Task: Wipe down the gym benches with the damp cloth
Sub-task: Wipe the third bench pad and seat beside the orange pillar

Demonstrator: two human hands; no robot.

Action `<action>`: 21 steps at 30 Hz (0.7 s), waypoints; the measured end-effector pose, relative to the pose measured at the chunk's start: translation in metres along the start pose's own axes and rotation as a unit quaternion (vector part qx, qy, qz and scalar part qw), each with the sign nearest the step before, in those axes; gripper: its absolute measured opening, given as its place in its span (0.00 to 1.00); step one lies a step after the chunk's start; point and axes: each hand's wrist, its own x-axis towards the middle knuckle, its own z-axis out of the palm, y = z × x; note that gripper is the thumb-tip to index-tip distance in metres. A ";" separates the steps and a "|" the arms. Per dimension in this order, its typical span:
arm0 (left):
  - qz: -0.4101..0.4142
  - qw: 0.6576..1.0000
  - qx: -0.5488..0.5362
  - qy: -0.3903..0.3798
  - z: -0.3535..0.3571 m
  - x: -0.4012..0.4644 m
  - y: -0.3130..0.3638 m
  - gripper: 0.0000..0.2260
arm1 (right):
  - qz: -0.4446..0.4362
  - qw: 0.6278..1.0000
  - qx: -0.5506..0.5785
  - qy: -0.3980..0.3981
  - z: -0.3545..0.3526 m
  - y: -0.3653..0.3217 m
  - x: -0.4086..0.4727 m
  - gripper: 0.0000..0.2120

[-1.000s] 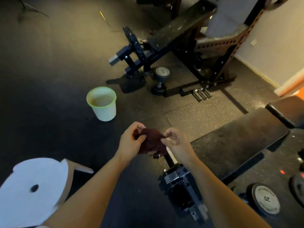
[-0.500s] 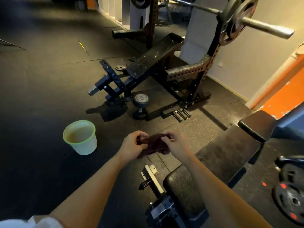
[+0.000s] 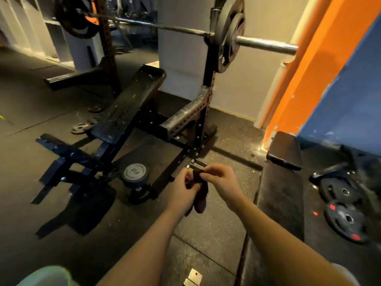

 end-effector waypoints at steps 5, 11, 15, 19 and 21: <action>0.033 0.997 0.018 -0.074 -0.012 0.100 0.007 0.05 | 0.069 0.993 -0.005 0.095 -0.025 0.000 0.040 0.05; -0.078 0.981 -0.094 -0.152 0.032 0.179 0.033 0.11 | 0.147 0.966 -0.047 0.207 -0.057 0.037 0.054 0.04; -0.172 0.949 -0.175 -0.200 0.061 0.214 0.028 0.14 | 0.166 0.955 -0.046 0.241 -0.070 0.053 0.082 0.08; -0.161 0.946 -0.153 -0.236 0.091 0.259 0.027 0.11 | 0.159 0.951 -0.031 0.263 -0.086 0.065 0.135 0.06; -0.136 0.947 -0.130 -0.261 0.112 0.287 0.027 0.11 | 0.148 0.951 -0.028 0.270 -0.100 0.076 0.168 0.05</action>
